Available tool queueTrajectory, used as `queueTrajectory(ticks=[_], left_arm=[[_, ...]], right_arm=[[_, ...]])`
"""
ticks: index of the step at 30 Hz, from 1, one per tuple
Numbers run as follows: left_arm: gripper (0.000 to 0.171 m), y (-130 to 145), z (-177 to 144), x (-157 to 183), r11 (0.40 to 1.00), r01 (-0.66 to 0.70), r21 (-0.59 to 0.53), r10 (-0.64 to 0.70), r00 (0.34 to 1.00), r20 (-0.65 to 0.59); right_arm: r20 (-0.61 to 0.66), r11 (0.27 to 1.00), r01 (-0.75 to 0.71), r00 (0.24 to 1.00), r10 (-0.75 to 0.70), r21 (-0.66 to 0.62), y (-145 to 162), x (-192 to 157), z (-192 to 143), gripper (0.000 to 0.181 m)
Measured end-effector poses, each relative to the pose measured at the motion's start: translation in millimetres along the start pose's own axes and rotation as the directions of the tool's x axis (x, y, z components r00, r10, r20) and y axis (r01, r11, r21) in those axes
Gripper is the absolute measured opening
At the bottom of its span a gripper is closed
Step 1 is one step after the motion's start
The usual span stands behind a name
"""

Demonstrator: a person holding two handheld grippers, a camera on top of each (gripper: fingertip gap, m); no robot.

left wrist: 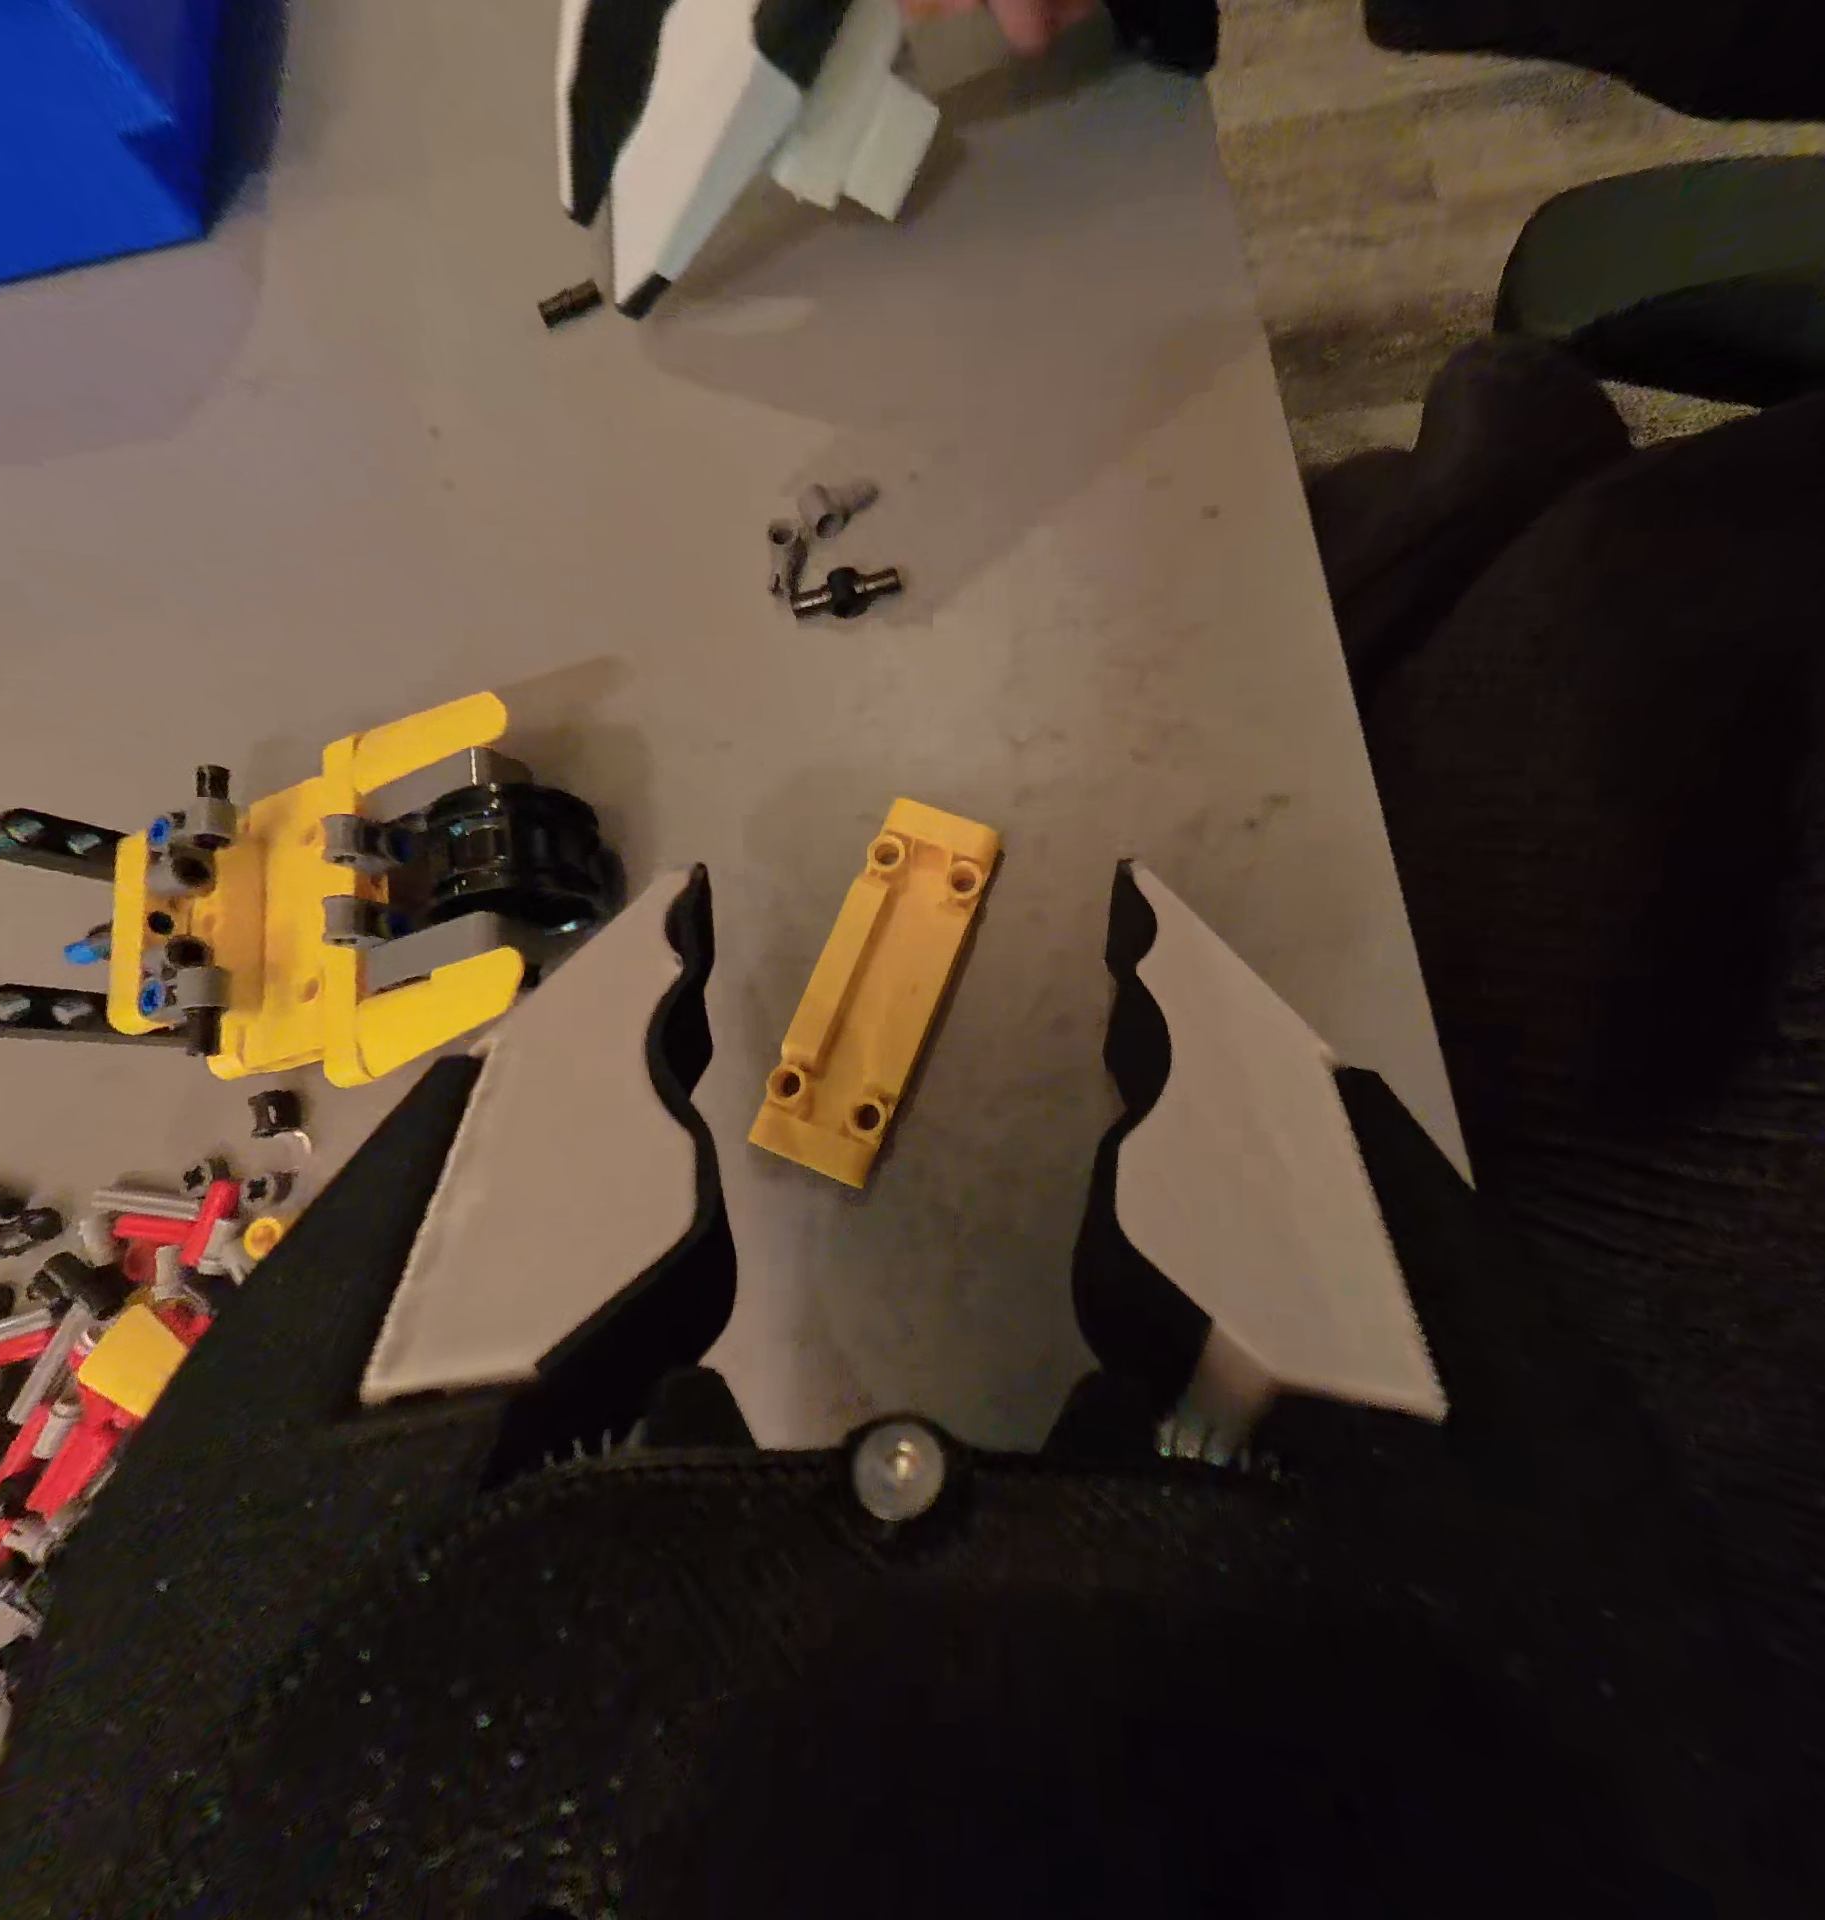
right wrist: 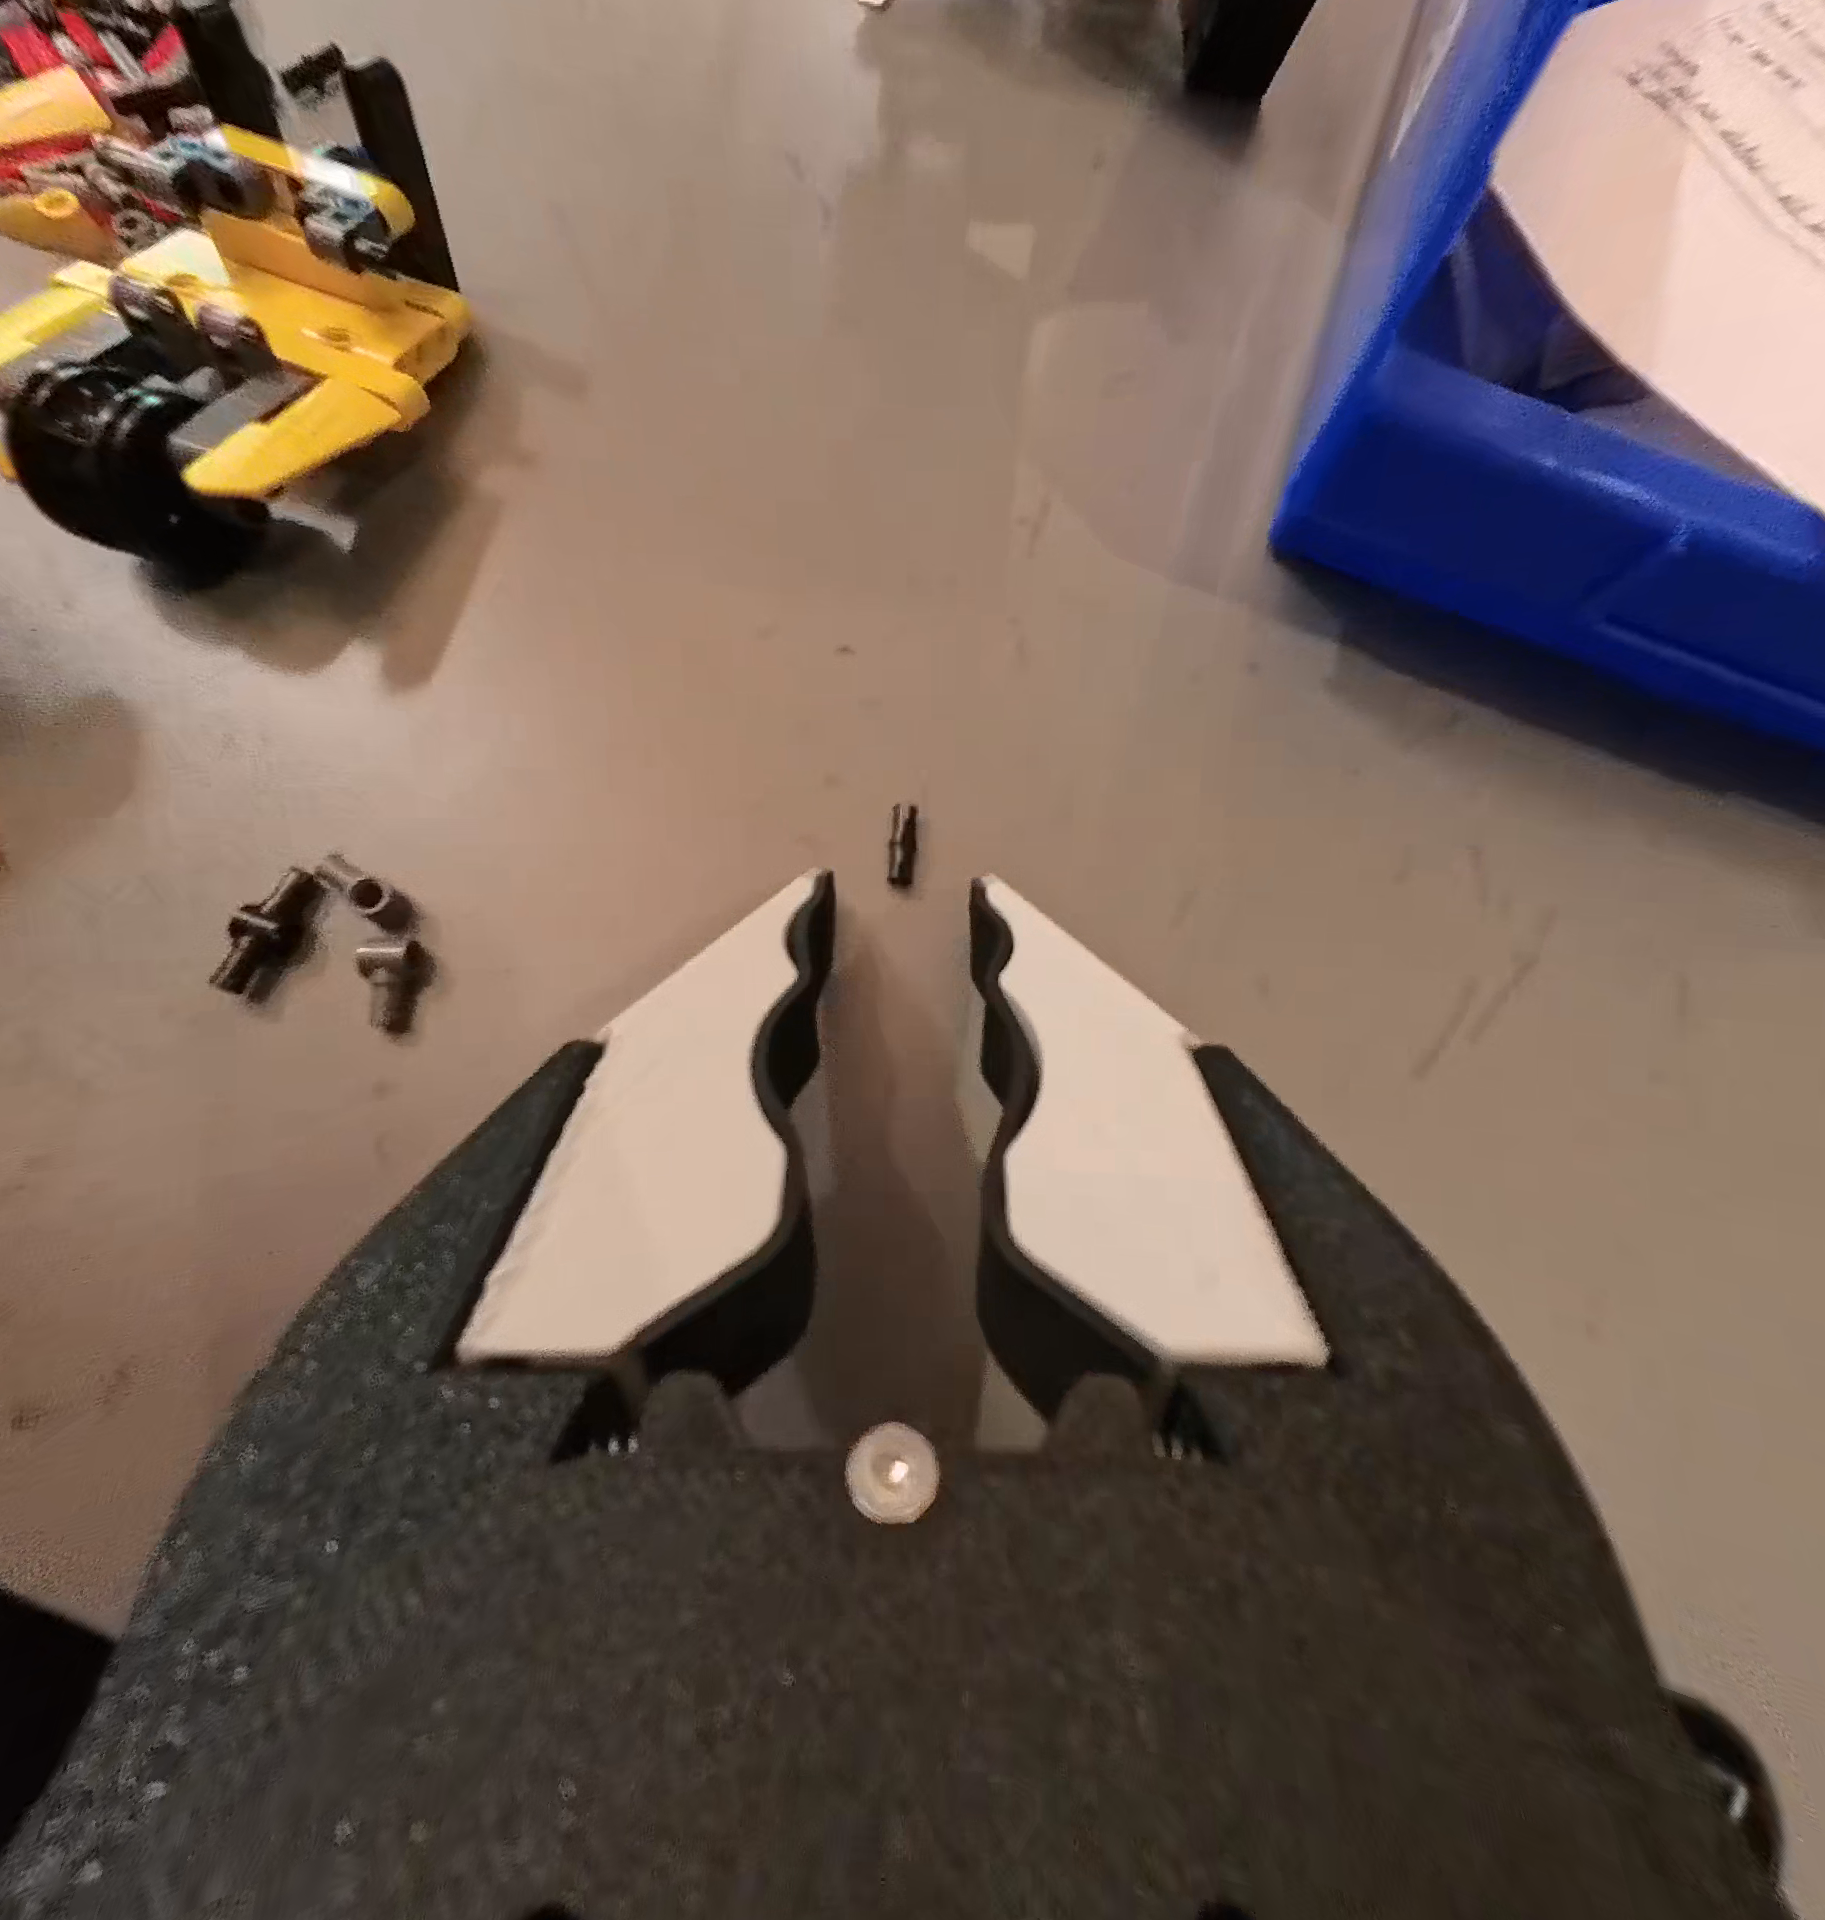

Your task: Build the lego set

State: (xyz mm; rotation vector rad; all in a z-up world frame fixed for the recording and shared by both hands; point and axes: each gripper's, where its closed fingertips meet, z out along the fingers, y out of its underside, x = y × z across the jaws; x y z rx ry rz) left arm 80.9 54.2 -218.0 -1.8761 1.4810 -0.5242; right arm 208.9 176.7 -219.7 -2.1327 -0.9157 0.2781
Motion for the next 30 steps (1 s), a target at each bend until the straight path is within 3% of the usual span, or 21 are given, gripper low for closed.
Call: queueTrajectory(ticks=[4, 10, 14, 18, 24, 30], left_arm=[[0.073, 4.2, 2.4, -1.4, 1.000, 0.019, -0.020, -0.020, 0.999, -0.031], [0.064, 2.3, 8.7, 3.5, 0.999, 0.000, -0.037, -0.003, 0.996, -0.089], [0.046, 1.8, 9.0, 6.9, 0.999, -0.017, -0.043, 0.011, 0.991, -0.133], [0.025, 2.2, 7.5, 7.1, 1.000, -0.018, -0.023, 0.014, 0.990, -0.140], [0.024, 2.2, 7.9, 8.4, 0.999, -0.050, -0.007, 0.048, 0.989, -0.137], [0.023, 0.8, 8.9, 13.4, 0.996, -0.090, 0.020, 0.092, 0.985, -0.144]], right_arm=[[0.056, 0.999, 0.029, 0.998, -0.028, -0.021, -4.9, -3.2, 11.9, 0.006], [0.084, 0.997, 0.080, 0.993, -0.080, 0.013, -7.9, -15.6, 7.8, 0.005], [0.305, 0.985, 0.056, 0.947, -0.105, 0.164, -27.6, -75.2, -18.3, 0.004], [0.536, 0.985, 0.057, 0.833, -0.136, 0.162, -21.8, -140.2, -40.5, 0.004], [0.571, 0.979, 0.178, 0.795, -0.202, 0.099, -1.0, -168.0, -31.9, 0.005], [0.527, 0.935, 0.347, 0.783, -0.330, 0.069, 5.2, -170.5, -23.4, 0.005]])
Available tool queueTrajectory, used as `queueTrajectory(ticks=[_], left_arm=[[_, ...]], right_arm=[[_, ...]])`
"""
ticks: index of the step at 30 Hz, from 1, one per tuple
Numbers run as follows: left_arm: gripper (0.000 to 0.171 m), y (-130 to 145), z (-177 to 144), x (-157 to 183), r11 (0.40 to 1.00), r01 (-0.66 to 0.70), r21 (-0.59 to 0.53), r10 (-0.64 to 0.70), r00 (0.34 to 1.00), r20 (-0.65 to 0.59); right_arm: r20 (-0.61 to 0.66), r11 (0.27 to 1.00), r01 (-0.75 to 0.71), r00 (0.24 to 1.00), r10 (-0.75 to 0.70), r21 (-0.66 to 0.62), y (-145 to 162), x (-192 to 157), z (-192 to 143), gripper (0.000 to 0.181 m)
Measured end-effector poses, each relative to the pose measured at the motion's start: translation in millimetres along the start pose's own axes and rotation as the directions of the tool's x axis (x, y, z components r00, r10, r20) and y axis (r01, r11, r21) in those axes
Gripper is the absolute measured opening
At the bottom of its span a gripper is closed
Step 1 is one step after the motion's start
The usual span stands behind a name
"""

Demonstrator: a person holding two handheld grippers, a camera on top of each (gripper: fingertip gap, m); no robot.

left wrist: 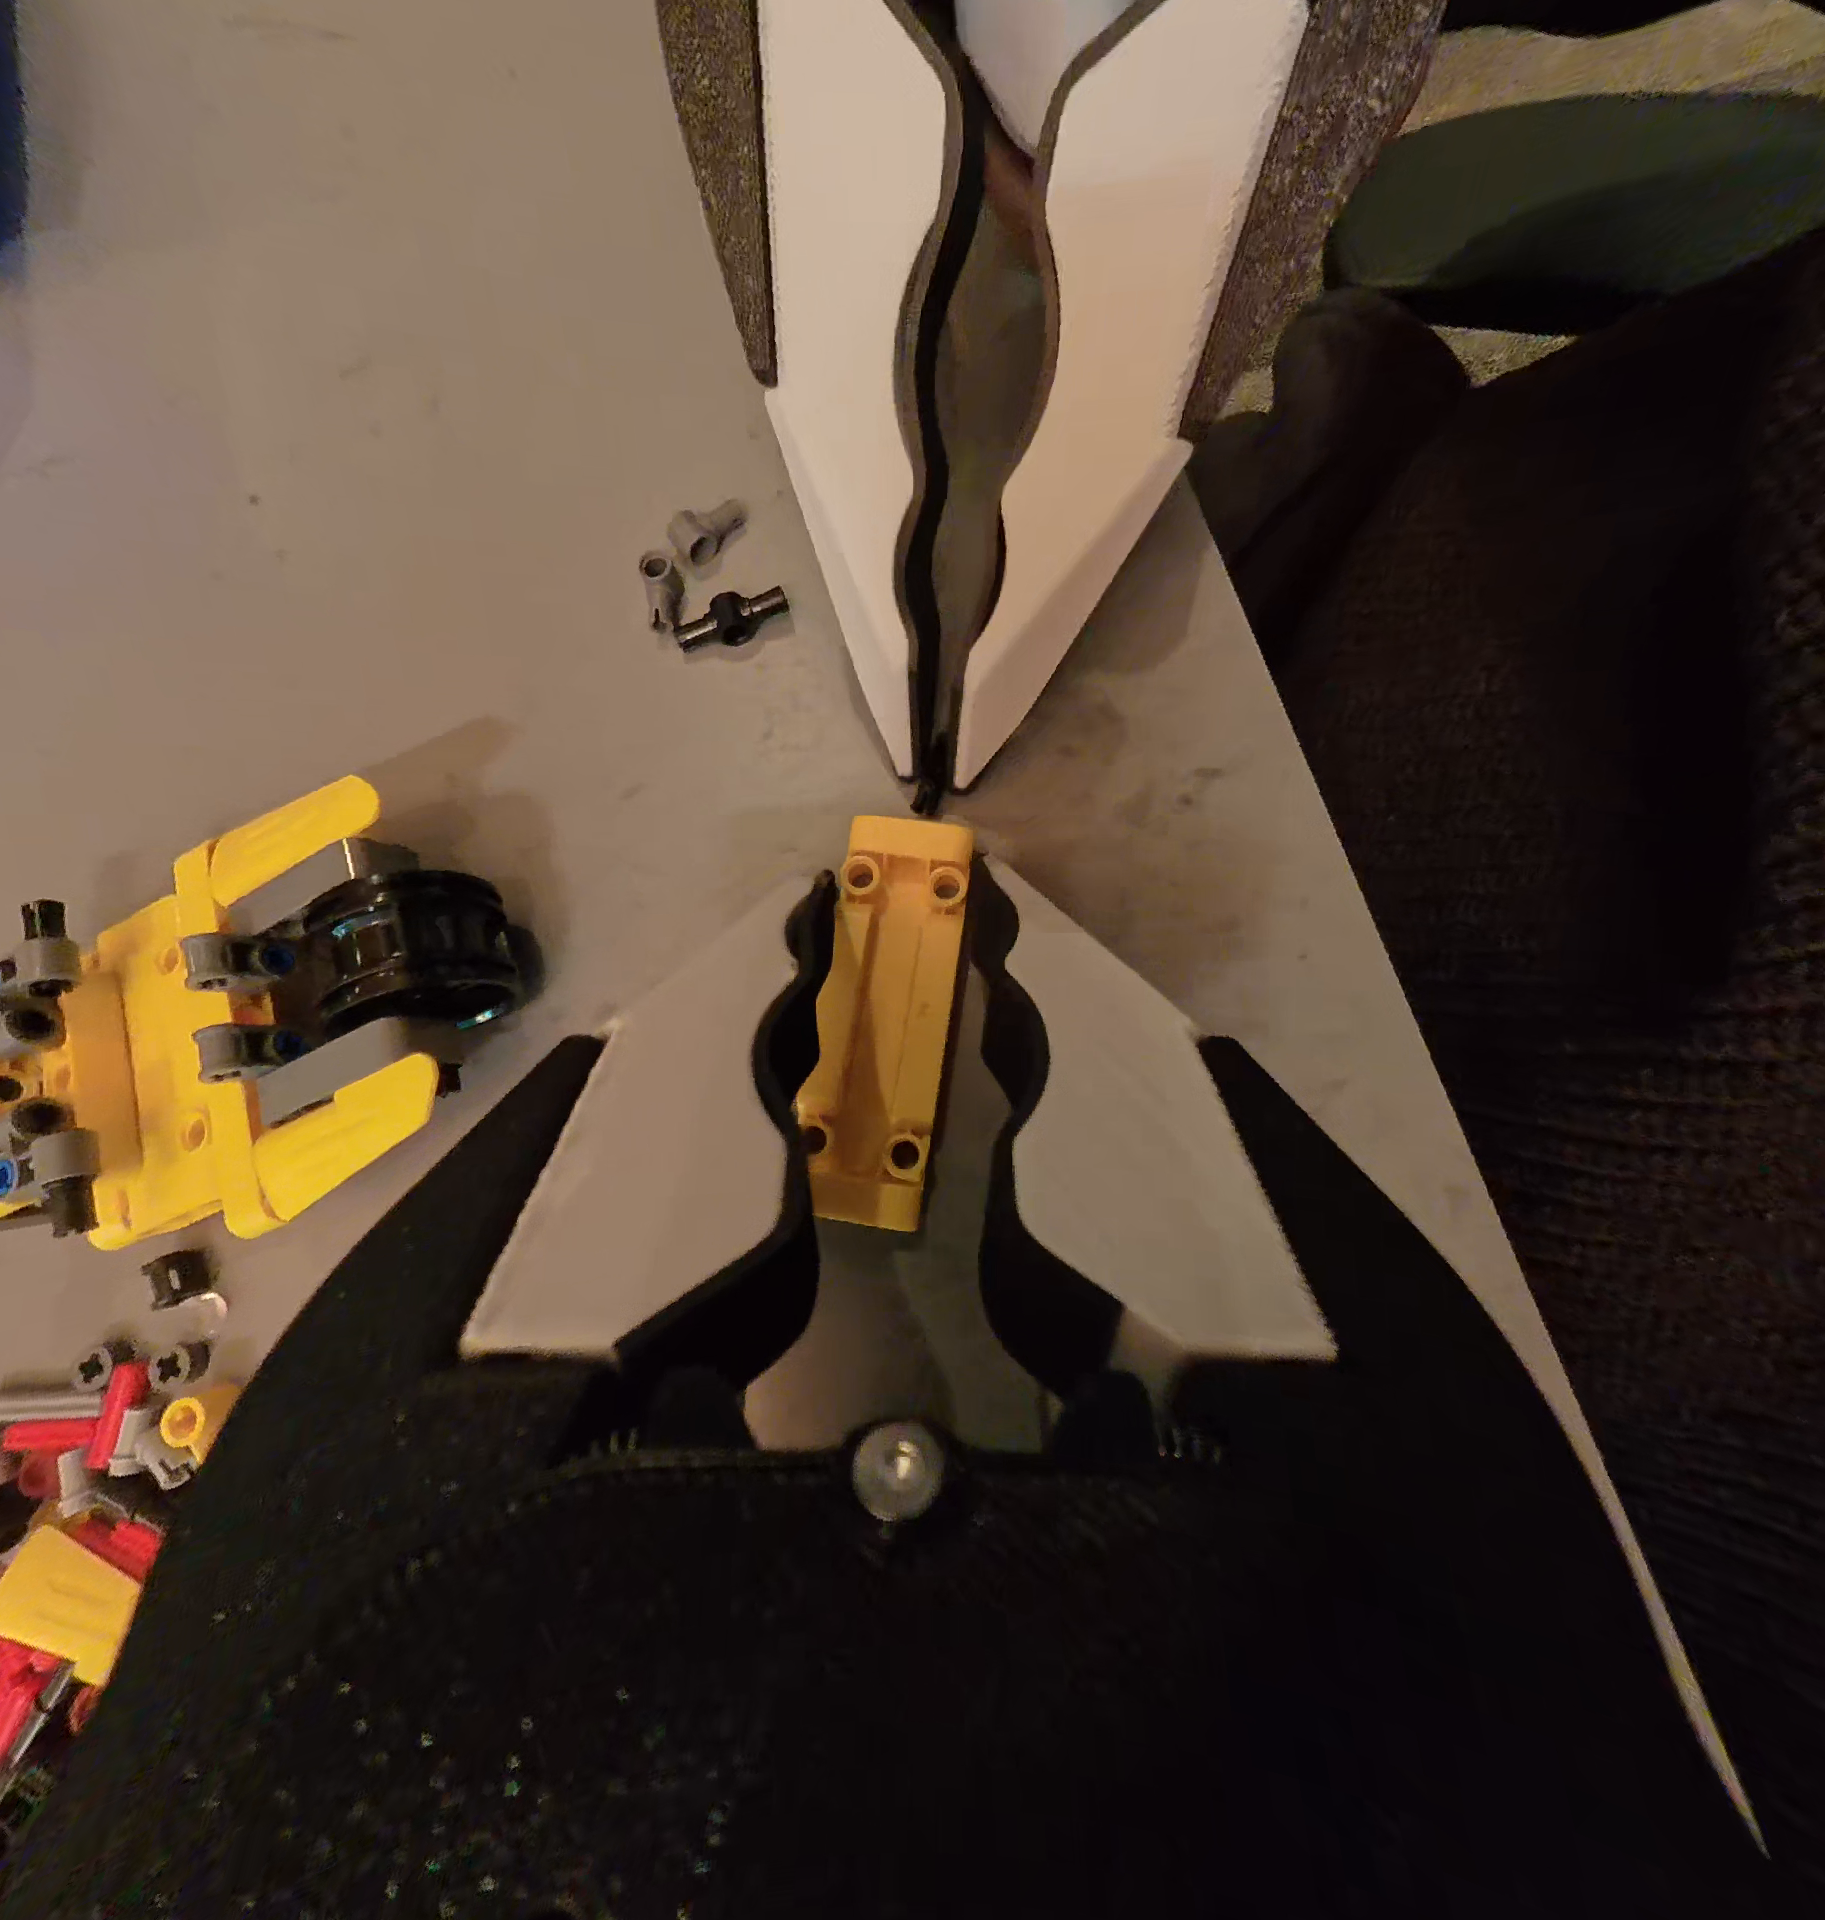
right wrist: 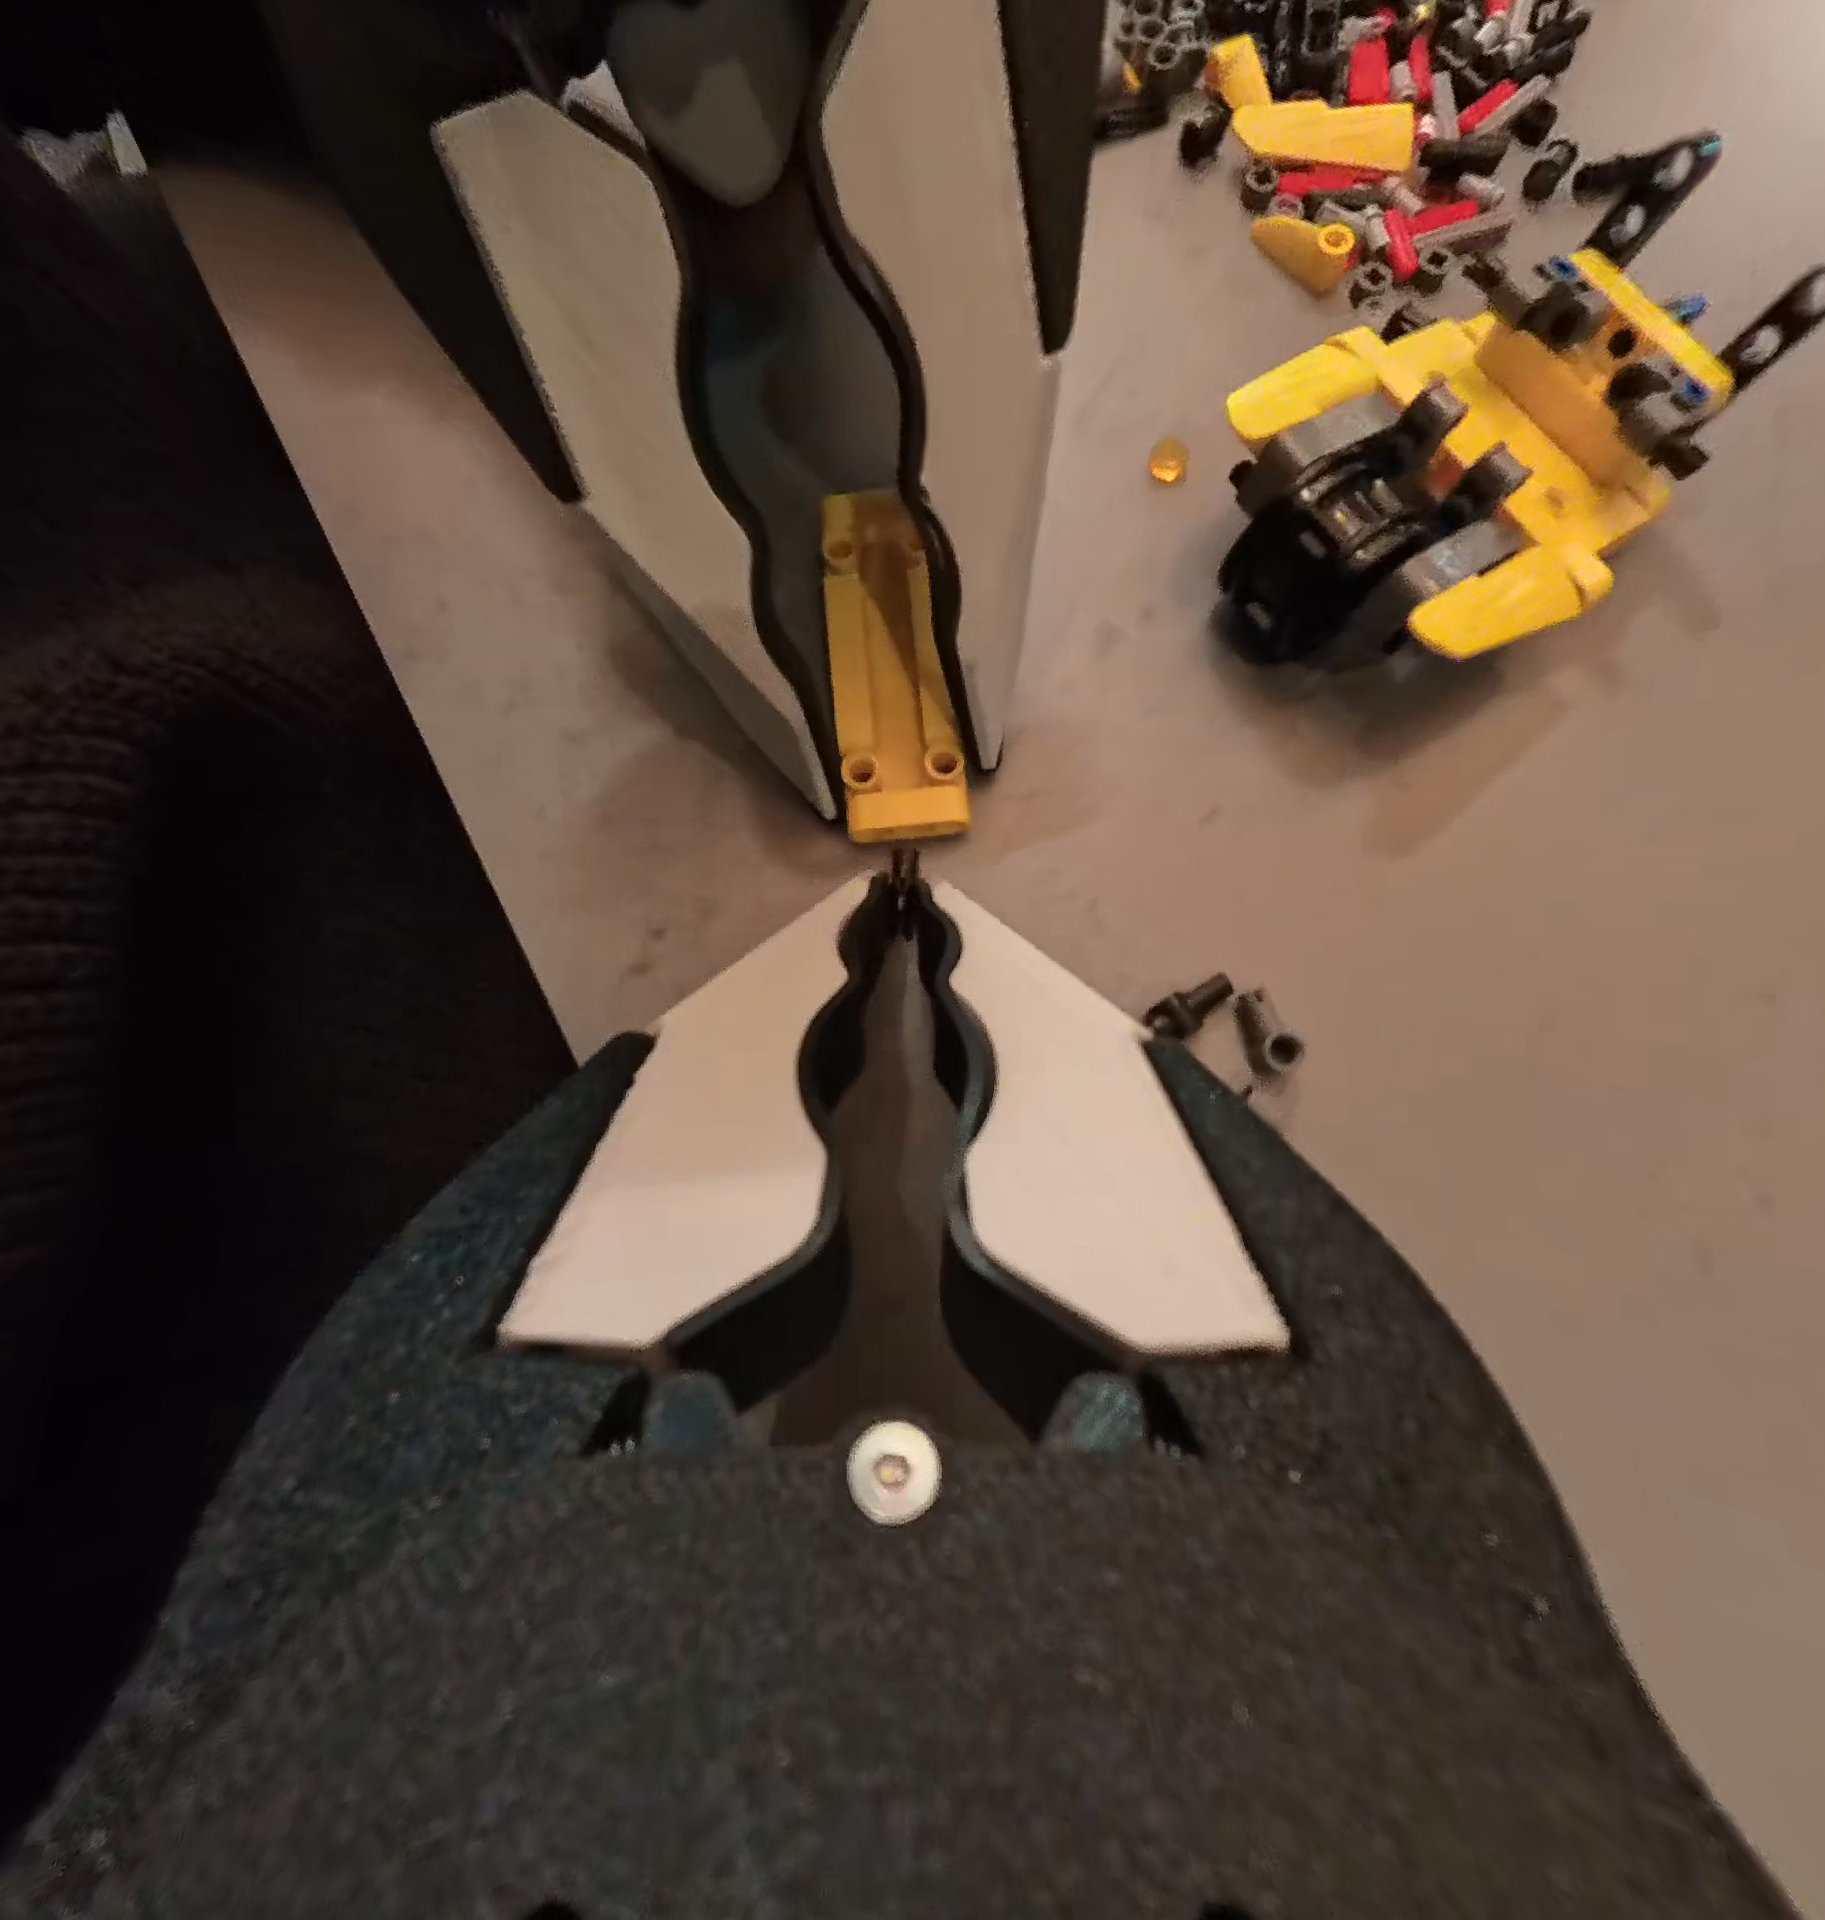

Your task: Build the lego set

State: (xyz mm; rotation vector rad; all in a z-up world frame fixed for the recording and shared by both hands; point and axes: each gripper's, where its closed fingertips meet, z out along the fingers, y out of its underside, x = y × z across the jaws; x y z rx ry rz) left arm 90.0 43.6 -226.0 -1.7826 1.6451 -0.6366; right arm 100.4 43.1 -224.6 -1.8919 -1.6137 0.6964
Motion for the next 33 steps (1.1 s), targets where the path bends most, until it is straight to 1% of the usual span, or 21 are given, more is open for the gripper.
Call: queueTrajectory(ticks=[4, 8, 12, 19, 28, 33], left_arm=[[0.023, -0.3, 0.5, 0.5, 1.000, 0.000, 0.000, 0.000, 1.000, -0.008], [0.023, -0.3, 0.6, 0.3, 1.000, 0.008, 0.000, -0.008, 1.000, -0.014], [0.023, -0.4, 0.7, 0.4, 1.000, 0.014, 0.000, -0.014, 1.000, -0.016], [0.023, -0.1, 0.7, 1.0, 1.000, 0.021, -0.001, -0.021, 1.000, -0.007], [0.023, -0.1, 0.9, 1.1, 1.000, 0.029, -0.002, -0.029, 0.999, -0.014], [0.024, -0.1, 0.9, 1.3, 1.000, 0.026, -0.001, -0.026, 1.000, -0.012]], right_arm=[[0.021, 1.000, 0.019, 1.000, -0.019, -0.001, -2.4, 0.7, 2.3, 0.004], [0.046, 1.000, 0.000, 0.999, -0.001, 0.029, -2.7, 1.1, 2.4, 0.004], [0.040, 0.999, 0.015, 0.999, -0.016, 0.031, -2.7, 1.2, 2.6, 0.004], [0.070, 0.999, -0.019, 0.997, 0.016, 0.033, -3.1, 1.6, 2.8, 0.004], [0.073, 0.998, -0.046, 0.996, 0.044, 0.035, -3.3, 1.7, 2.9, 0.004], [0.044, 0.998, -0.055, 0.998, 0.054, 0.039, -3.1, 1.3, 2.8, 0.005]])
